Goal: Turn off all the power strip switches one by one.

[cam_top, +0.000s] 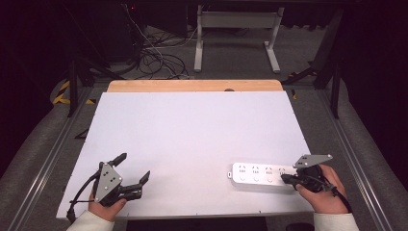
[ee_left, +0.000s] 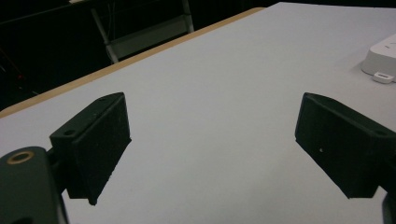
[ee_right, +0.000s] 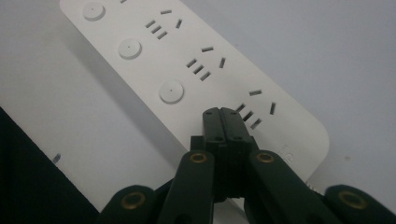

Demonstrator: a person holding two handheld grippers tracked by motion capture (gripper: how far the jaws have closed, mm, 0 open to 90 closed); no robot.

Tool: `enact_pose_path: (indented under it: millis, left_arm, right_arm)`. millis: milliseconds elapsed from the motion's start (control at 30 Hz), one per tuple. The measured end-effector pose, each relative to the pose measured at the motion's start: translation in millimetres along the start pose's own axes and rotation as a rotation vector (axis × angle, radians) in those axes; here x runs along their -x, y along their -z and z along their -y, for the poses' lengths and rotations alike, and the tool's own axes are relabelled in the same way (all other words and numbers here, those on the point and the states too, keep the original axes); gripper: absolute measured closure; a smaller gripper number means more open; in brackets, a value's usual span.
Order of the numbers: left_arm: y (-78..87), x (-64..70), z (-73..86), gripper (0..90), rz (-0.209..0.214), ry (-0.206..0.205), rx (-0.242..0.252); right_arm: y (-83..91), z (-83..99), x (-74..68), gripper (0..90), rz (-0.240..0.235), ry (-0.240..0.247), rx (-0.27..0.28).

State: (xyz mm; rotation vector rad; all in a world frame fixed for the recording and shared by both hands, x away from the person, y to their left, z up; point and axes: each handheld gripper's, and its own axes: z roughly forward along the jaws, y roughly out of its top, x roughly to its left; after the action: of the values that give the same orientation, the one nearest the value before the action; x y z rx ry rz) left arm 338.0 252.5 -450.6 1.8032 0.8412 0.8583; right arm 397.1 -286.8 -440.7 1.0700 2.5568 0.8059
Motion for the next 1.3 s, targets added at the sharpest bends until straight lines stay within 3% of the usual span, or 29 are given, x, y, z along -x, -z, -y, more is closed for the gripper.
enact_pose_path:
  millis: [733, 1167, 1300]
  left_arm:
    - [0.5, 0.5, -0.3, 10.9, -0.005, -0.008, 0.004]
    - [0.9, 1.0, -0.1, 10.9, -0.001, 0.000, 0.006]
    - [1.0, 1.0, 0.0, 10.9, -0.003, 0.001, 0.006]
  right_arm:
    - [-5.1, -4.7, -0.6, 90.0, -0.014, -0.005, -0.046]
    - [-5.1, -1.6, 1.8, 90.0, -0.032, -0.044, -0.031]
    - [-5.9, -1.5, 1.9, 90.0, -0.018, -0.034, -0.038]
